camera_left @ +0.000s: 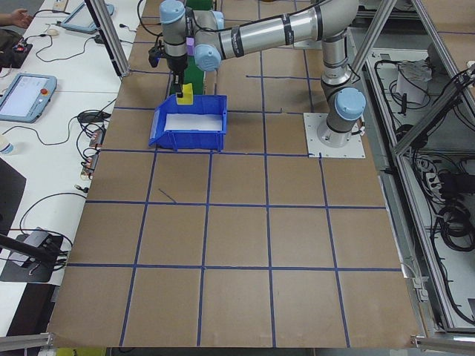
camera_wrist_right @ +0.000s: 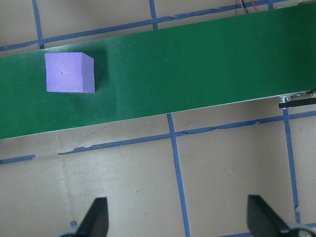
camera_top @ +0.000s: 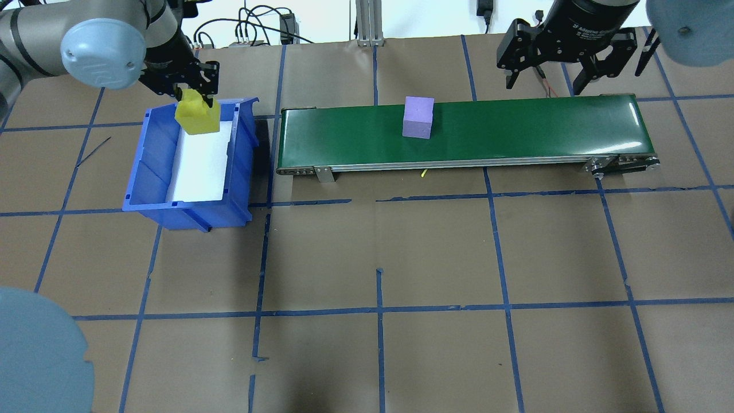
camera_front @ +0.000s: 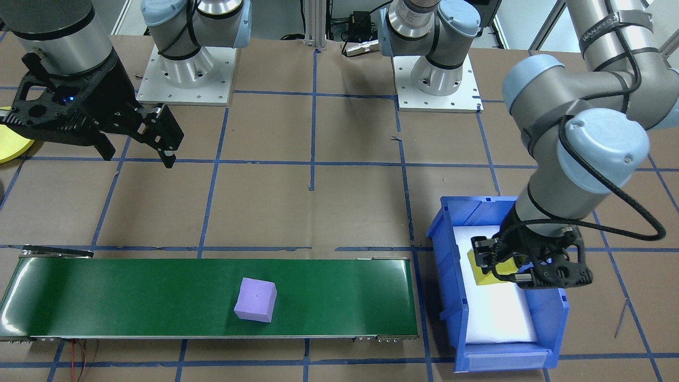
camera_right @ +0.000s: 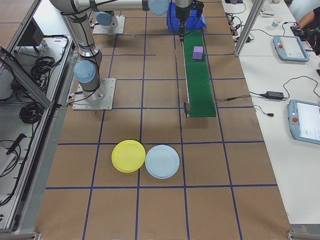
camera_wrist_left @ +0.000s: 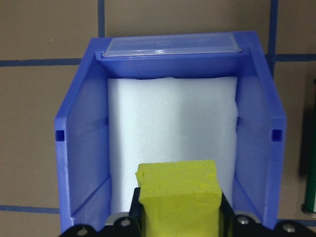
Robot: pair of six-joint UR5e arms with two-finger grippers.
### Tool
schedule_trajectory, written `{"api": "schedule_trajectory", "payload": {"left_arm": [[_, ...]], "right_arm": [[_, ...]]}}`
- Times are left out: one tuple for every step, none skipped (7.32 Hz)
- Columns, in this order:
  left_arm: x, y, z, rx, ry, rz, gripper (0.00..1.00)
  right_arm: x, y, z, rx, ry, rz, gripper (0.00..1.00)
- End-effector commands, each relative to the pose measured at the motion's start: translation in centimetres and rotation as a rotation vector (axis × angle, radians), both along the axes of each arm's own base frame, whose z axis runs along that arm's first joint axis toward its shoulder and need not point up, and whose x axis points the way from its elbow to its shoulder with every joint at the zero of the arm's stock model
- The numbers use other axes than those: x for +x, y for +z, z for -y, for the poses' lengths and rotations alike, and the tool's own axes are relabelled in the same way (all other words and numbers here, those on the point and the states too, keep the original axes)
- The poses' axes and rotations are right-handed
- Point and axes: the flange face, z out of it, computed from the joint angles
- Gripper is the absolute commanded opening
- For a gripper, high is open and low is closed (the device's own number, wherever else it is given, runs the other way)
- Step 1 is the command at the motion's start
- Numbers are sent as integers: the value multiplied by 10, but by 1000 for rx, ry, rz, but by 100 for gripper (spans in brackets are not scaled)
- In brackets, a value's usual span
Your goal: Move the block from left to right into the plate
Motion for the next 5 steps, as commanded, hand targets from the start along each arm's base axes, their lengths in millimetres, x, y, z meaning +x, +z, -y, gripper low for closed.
{"api": "schedule_trajectory", "payload": {"left_arm": [[-73, 11, -4, -38, 54, -134, 15], [-98, -2, -1, -44, 18, -162, 15], [-130, -18, 1, -56, -25, -158, 16], [-141, -39, 8, -55, -35, -160, 16], [-143, -55, 11, -58, -42, -162, 16]], "right_arm": [[0, 0, 0, 2, 0, -3, 100], [0, 0, 0, 2, 0, -3, 100], [0, -1, 0, 4, 0, -3, 100], [-1, -1, 0, 5, 0, -4, 100], [-1, -2, -1, 7, -1, -6, 100]]}}
